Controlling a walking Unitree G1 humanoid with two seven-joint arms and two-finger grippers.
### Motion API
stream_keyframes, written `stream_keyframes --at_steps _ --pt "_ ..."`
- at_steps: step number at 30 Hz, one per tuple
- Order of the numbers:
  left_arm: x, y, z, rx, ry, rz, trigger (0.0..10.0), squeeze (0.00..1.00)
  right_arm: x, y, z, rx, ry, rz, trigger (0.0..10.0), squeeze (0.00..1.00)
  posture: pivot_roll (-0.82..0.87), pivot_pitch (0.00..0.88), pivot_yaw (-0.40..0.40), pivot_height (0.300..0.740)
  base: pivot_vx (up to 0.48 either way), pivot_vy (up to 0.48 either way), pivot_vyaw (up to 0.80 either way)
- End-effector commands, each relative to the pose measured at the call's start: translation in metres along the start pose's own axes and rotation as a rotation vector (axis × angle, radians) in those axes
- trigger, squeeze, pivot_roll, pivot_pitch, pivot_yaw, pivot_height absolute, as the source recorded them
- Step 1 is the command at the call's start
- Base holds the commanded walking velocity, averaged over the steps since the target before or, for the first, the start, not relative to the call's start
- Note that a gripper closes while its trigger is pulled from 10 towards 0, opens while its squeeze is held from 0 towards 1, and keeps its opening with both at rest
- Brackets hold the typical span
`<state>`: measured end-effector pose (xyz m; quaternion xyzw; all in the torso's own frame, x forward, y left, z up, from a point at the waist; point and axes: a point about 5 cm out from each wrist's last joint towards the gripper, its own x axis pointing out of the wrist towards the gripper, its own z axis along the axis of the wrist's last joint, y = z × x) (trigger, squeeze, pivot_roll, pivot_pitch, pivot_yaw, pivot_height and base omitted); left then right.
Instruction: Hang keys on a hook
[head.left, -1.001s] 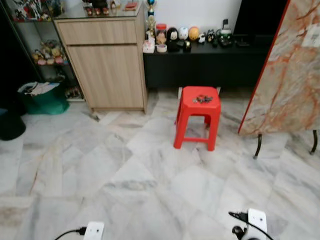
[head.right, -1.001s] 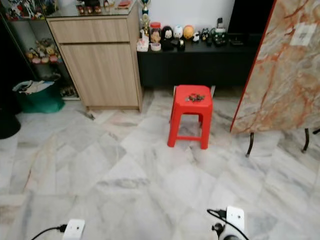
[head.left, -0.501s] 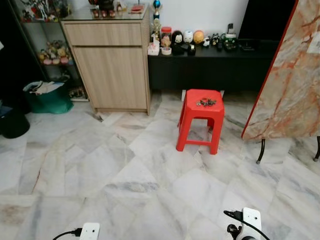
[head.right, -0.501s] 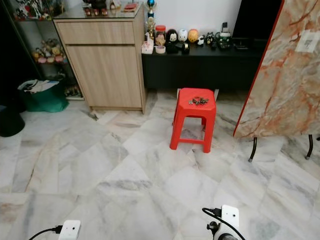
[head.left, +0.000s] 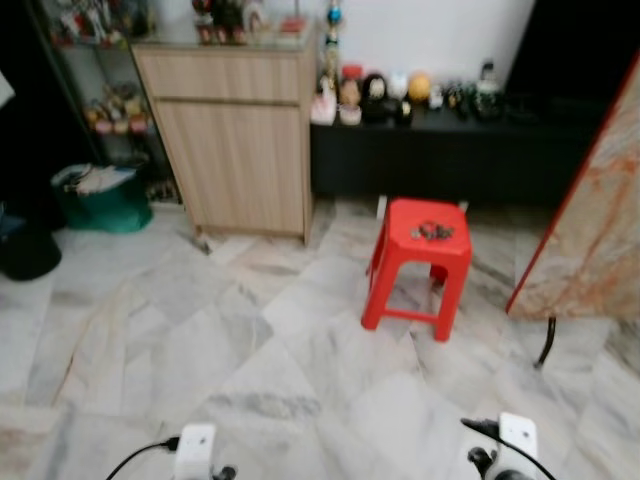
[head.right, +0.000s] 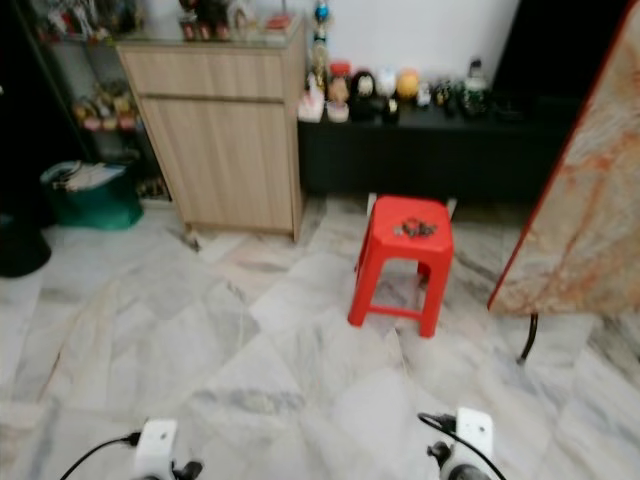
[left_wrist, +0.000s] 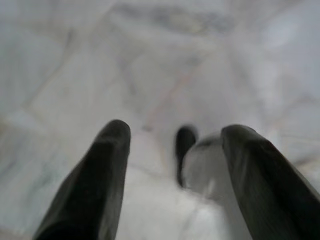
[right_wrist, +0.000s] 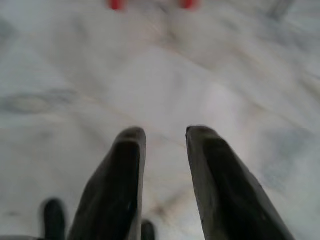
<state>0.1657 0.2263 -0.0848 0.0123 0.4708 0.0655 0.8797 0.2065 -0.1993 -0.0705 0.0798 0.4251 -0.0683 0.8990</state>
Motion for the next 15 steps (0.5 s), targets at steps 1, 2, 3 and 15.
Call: stream_keyframes --at_steps 1,2,3,15 --pt "0.001 -0.01 0.0 -0.011 0.011 -0.024 10.0 0.0 -0.003 -0.012 -0.008 -0.045 0.02 -0.006 10.0 0.0 0.07 0.0 -0.075 0.726 0.428 0.0 0.0" --pt "0.001 -0.01 -0.002 -0.012 0.015 -0.027 10.0 0.0 -0.003 -0.011 -0.009 -0.061 0.024 0.009 10.0 0.0 0.07 0.0 -0.074 0.726 0.431 0.0 0.0" --pt "0.0 -0.01 -0.004 -0.003 0.021 -0.035 10.0 0.0 -0.004 -0.01 -0.011 -0.09 0.028 0.03 10.0 0.0 0.07 0.0 -0.064 0.726 0.431 0.0 0.0" --pt "-0.005 0.004 -0.023 -0.03 0.062 -0.015 10.0 0.0 -0.008 -0.002 -0.035 -0.056 0.065 0.015 10.0 0.0 0.04 0.0 0.058 0.726 0.432 0.0 0.0"
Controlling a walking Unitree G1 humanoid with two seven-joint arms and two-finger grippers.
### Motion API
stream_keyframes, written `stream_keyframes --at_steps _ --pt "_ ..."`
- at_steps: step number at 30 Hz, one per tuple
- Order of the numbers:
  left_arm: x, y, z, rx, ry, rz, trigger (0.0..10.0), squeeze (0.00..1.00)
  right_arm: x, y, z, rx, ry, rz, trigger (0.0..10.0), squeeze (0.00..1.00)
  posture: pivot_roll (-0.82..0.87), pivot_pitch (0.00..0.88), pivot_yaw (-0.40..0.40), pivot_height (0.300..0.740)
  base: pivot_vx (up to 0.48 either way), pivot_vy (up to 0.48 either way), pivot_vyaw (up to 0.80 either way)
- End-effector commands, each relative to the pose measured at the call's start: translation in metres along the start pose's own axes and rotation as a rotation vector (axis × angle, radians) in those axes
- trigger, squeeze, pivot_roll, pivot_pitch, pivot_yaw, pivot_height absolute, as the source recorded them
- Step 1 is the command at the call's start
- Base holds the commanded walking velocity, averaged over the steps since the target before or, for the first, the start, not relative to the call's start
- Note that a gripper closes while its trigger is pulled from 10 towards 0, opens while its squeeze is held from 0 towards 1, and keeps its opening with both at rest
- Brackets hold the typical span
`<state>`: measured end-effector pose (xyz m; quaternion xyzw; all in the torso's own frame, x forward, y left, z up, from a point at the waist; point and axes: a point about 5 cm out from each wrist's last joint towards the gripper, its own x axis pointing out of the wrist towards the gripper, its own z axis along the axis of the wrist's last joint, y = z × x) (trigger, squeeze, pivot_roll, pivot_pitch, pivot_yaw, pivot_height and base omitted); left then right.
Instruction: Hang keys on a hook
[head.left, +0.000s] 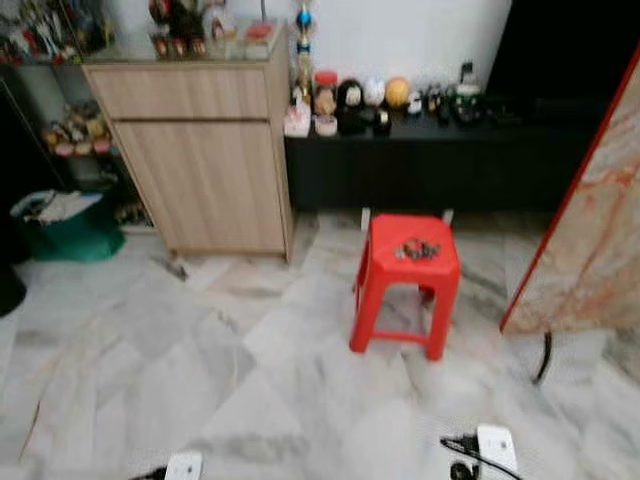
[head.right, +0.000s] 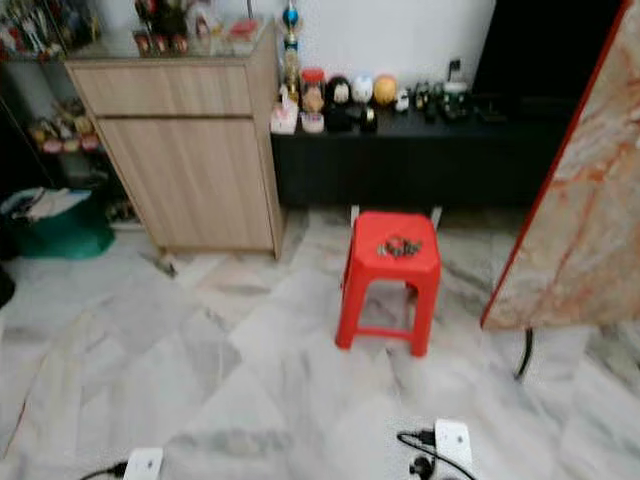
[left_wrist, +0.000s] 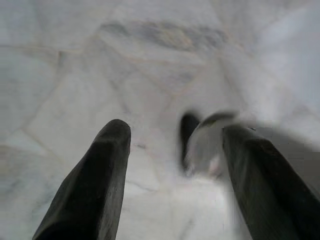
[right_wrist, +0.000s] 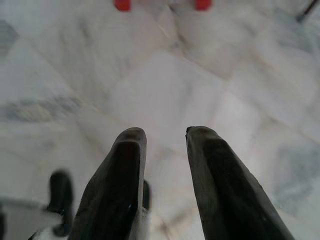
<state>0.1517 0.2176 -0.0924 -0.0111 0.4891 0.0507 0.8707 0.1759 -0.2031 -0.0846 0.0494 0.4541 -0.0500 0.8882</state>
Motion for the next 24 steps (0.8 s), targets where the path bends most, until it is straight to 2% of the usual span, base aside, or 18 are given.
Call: stream_keyframes --at_steps 1,5,7,13,21,24 --pt "-0.005 0.016 -0.016 -0.012 0.031 0.042 10.0 0.0 -0.002 0.009 -0.015 0.104 0.008 -0.023 10.0 0.0 0.03 0.0 0.079 0.726 0.431 0.0 0.0" --pt "-0.008 0.019 -0.025 0.003 0.045 0.043 10.0 0.0 -0.005 0.008 -0.028 0.181 0.024 -0.065 10.0 0.0 0.04 0.0 0.062 0.726 0.431 0.0 0.0" --pt "-0.009 0.021 -0.027 0.001 0.045 0.046 10.0 0.0 -0.006 0.008 -0.031 0.168 0.034 -0.062 10.0 0.0 0.04 0.0 0.053 0.726 0.431 0.0 0.0" --pt "-0.011 0.025 -0.028 -0.018 0.02 0.056 10.0 0.0 -0.006 0.013 -0.032 0.051 0.035 0.005 10.0 0.0 0.02 0.0 0.03 0.726 0.419 0.0 0.0" --pt "-0.01 0.019 -0.031 -0.042 0.027 0.054 10.0 0.0 -0.007 0.006 -0.03 0.049 0.013 0.001 10.0 0.0 0.0 0.0 0.023 0.726 0.416 0.0 0.0" --pt "-0.01 0.012 -0.034 -0.058 0.034 0.047 10.0 0.0 -0.008 -0.003 -0.031 0.055 0.021 -0.03 10.0 0.0 0.02 0.0 0.011 0.726 0.406 0.0 0.0"
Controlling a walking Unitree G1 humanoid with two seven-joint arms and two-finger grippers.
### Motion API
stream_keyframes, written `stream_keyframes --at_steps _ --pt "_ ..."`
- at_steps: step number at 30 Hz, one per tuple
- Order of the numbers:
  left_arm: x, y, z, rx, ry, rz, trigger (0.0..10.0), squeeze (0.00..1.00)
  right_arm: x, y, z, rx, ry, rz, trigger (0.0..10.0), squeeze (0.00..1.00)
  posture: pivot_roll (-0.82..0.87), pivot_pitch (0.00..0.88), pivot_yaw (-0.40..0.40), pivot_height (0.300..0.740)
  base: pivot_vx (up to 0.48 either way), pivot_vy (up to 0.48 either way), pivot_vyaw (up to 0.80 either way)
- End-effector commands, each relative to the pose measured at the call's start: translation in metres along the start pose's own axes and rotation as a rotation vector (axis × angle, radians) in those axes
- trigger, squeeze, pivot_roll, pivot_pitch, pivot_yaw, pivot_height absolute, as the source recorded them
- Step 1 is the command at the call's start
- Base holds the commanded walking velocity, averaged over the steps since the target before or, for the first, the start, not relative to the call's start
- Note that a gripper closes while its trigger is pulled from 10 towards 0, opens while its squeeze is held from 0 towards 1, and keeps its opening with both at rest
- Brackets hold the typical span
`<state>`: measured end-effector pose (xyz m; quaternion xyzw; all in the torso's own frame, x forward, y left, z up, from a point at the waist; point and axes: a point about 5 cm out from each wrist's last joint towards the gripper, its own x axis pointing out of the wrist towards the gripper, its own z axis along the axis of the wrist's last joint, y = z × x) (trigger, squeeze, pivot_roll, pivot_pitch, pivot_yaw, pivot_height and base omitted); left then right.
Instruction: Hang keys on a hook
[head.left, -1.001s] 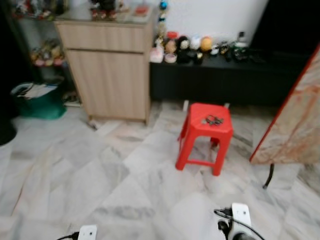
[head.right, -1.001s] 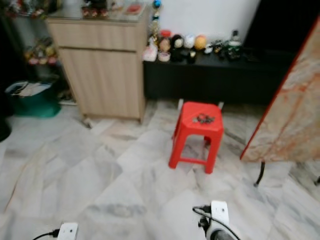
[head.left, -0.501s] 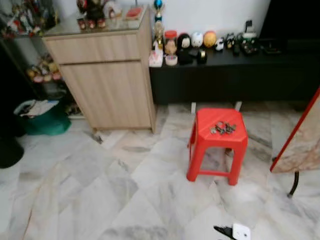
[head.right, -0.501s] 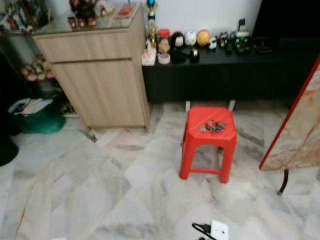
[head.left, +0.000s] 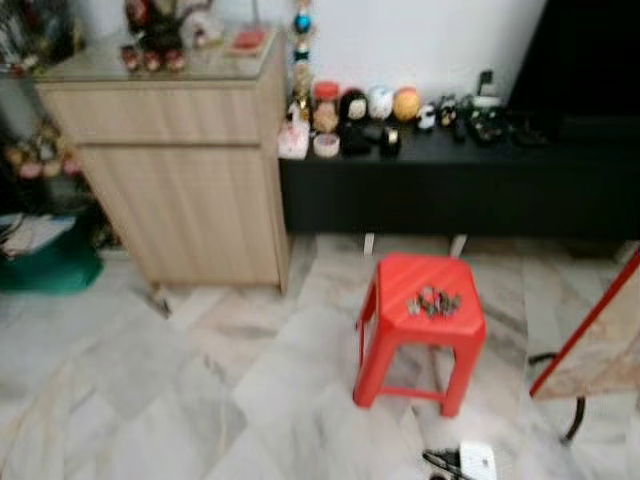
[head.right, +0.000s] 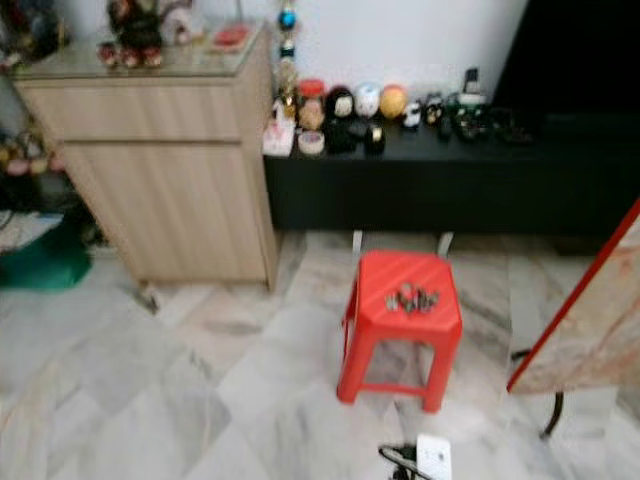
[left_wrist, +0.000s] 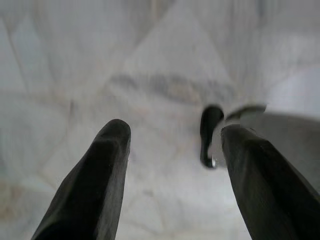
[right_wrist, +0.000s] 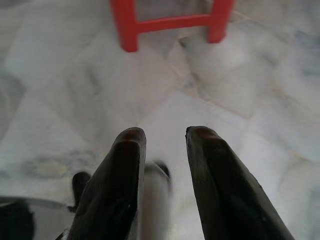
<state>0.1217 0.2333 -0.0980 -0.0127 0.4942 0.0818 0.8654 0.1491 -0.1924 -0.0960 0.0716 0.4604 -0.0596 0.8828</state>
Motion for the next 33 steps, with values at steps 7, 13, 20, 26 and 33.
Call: stream_keyframes --at_steps 7,13,20,26,33 --pt "-0.0005 -0.0118 -0.009 -0.055 0.02 -0.005 10.0 0.0 -0.0023 -0.0156 -0.0011 0.012 0.013 -0.046 10.0 0.0 0.03 0.0 -0.018 0.726 0.401 0.0 0.0" --pt "-0.0004 -0.0126 -0.0091 -0.045 0.025 -0.012 10.0 0.0 -0.0021 -0.0156 -0.0005 -0.028 0.022 -0.031 10.0 0.0 0.01 0.0 -0.008 0.726 0.398 0.0 0.0" --pt "0.0002 -0.0104 -0.0053 -0.028 0.014 -0.015 10.0 0.0 -0.0011 -0.0119 0.0009 0.002 0.012 -0.029 10.0 0.0 0.01 0.0 0.012 0.726 0.392 0.0 0.0" --pt "0.0003 -0.0084 -0.0042 -0.026 0.013 -0.011 10.0 0.0 -0.0007 -0.0099 0.0005 0.012 0.016 -0.033 10.0 0.0 0.01 0.0 0.015 0.726 0.388 0.0 0.0" --pt "0.0006 -0.0079 -0.0028 -0.012 0.012 -0.01 10.0 0.0 -0.0005 -0.0099 0.0014 0.03 0.008 -0.044 10.0 0.0 0.01 0.0 0.013 0.726 0.209 0.0 0.0"
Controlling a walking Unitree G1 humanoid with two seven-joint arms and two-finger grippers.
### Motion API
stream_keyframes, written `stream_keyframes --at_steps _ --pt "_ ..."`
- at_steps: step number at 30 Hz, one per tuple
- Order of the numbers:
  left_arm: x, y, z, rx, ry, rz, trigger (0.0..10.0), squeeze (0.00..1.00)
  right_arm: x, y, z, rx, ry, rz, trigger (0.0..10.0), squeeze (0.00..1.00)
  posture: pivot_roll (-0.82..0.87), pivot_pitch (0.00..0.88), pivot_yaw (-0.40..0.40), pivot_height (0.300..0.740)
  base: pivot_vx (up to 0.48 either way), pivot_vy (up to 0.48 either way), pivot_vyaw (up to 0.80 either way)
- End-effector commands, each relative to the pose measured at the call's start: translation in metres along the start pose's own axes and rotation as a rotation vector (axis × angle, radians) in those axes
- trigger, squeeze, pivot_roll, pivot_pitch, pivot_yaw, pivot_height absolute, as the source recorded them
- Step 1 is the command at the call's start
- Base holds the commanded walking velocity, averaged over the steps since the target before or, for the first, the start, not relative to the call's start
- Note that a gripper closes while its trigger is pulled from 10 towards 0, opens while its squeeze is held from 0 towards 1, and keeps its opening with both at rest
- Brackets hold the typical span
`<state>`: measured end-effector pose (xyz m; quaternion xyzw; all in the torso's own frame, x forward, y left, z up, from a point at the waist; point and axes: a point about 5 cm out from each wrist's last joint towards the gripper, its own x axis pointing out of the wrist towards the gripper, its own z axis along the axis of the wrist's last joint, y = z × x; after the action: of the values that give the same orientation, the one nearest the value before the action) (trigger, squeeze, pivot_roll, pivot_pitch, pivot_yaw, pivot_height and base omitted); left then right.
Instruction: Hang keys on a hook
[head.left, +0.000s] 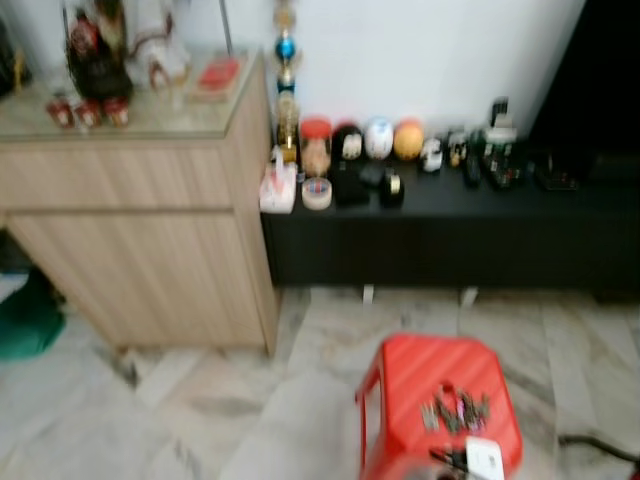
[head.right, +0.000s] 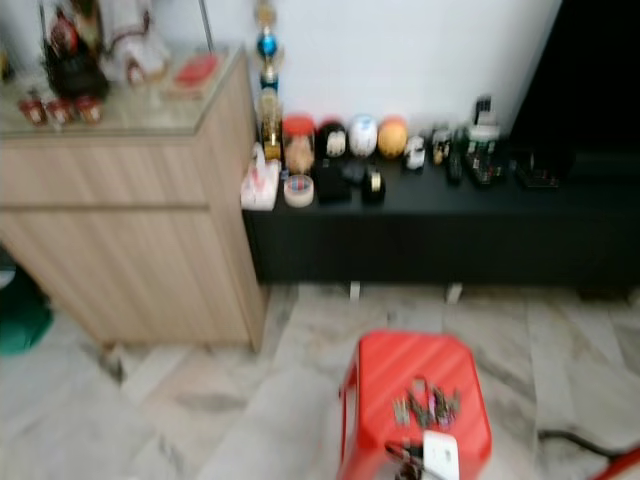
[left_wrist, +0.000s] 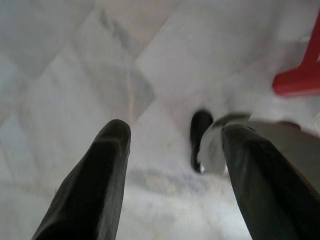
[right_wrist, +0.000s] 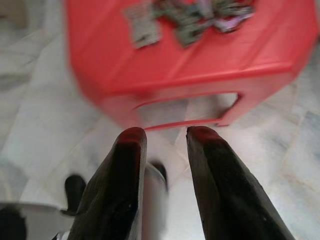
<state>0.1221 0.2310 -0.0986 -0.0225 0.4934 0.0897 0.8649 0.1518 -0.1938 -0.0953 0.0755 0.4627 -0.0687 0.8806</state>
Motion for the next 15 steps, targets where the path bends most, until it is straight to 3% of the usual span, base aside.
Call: stream_keyframes --at_steps 1,8,15 --pt "0.0 -0.006 -0.002 0.001 0.003 -0.013 10.0 0.0 -0.002 -0.009 -0.001 0.019 -0.001 -0.036 10.0 0.0 0.01 0.0 0.013 0.726 0.0 0.0 0.0" --pt "-0.001 -0.007 0.005 -0.033 -0.091 -0.013 10.0 0.0 -0.002 -0.01 0.003 0.06 -0.063 -0.049 10.0 0.0 0.01 0.0 0.01 0.726 0.0 0.0 0.0" --pt "-0.002 -0.007 0.01 -0.009 -0.163 -0.005 10.0 0.0 -0.004 -0.012 0.006 0.082 -0.126 -0.057 10.0 0.0 0.02 0.0 0.003 0.726 0.0 0.0 0.0"
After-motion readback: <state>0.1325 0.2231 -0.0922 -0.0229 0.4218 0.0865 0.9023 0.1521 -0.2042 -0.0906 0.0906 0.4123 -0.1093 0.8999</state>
